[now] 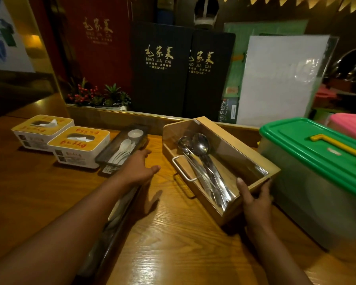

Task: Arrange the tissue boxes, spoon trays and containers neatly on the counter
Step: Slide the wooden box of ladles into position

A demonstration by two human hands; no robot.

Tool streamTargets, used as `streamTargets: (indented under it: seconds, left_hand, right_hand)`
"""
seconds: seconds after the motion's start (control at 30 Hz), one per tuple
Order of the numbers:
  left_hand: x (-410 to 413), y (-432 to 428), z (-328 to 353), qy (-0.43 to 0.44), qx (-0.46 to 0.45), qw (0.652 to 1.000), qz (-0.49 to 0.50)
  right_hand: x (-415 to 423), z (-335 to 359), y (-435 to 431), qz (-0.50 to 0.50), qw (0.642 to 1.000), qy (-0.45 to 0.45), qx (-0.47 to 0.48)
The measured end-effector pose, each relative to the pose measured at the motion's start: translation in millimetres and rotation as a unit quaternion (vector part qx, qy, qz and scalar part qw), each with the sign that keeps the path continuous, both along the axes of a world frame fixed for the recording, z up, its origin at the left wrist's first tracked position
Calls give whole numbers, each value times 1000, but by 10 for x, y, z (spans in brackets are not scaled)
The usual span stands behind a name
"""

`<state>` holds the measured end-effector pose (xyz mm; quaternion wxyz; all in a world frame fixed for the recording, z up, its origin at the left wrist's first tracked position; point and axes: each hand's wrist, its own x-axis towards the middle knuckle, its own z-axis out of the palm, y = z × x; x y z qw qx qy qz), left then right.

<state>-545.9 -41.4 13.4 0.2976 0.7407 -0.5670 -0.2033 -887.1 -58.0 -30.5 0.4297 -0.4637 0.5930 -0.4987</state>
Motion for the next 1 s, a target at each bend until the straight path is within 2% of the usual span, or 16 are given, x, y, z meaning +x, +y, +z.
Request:
streamTargets:
  seconds: [0.13, 0.27, 0.5, 0.7, 0.83, 1.0]
  left_hand:
    - [-51, -412, -10, 97, -16, 994, 39]
    - [-18, -824, -8, 207, -18, 975, 80]
    - [-105, -1269, 18, 342, -35, 938, 42]
    - [-33, -1296, -16, 327, -51, 943, 42]
    - [90, -1294, -77, 327, 6, 945, 16]
    - [54, -1317, -118, 427, 14, 904, 0]
  right_hand:
    - [54, 22, -13, -6, 1000, 2, 7]
    - [69, 34, 11, 5, 1000, -18, 25]
    - [34, 77, 62, 27, 998, -58, 18]
    - [-15, 109, 75, 29, 997, -63, 20]
    - [1, 159, 82, 28, 998, -58, 12]
    - [5, 172, 82, 25, 998, -58, 20]
